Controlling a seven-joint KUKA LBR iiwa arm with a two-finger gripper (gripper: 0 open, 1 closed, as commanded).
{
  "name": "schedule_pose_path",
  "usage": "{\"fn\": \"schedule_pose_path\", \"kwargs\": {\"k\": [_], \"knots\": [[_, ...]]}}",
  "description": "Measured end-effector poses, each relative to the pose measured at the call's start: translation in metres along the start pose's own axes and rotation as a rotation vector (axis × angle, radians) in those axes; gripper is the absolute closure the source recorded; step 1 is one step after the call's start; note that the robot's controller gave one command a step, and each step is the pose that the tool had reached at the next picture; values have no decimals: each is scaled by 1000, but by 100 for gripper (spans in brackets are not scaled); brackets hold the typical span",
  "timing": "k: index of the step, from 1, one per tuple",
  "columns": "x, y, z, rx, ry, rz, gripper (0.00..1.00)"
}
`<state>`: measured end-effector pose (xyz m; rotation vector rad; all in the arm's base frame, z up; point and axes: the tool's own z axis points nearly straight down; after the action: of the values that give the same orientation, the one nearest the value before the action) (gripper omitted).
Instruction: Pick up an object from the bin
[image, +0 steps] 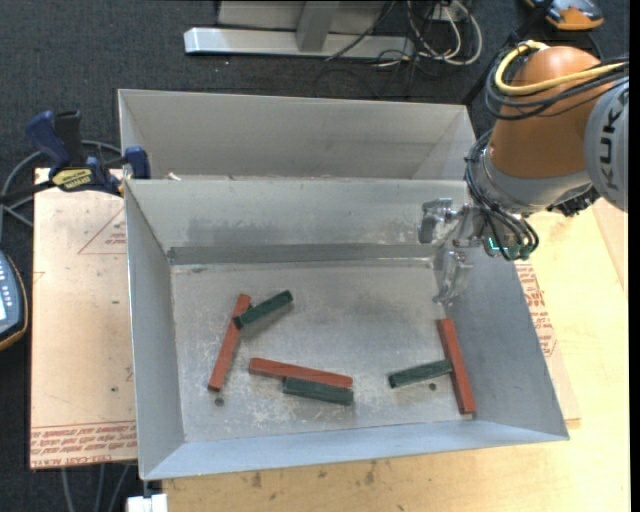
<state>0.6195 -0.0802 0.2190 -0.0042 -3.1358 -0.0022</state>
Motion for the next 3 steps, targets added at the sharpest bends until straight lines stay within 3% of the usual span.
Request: {"fn": "schedule_pose_path", "kwargs": {"k": [1, 2, 3], "knots": [[40, -14, 89, 0, 2, -76, 0], [96, -22, 152, -1, -1, 72, 0], [94, -22, 149, 1, -7, 71, 100]]}}
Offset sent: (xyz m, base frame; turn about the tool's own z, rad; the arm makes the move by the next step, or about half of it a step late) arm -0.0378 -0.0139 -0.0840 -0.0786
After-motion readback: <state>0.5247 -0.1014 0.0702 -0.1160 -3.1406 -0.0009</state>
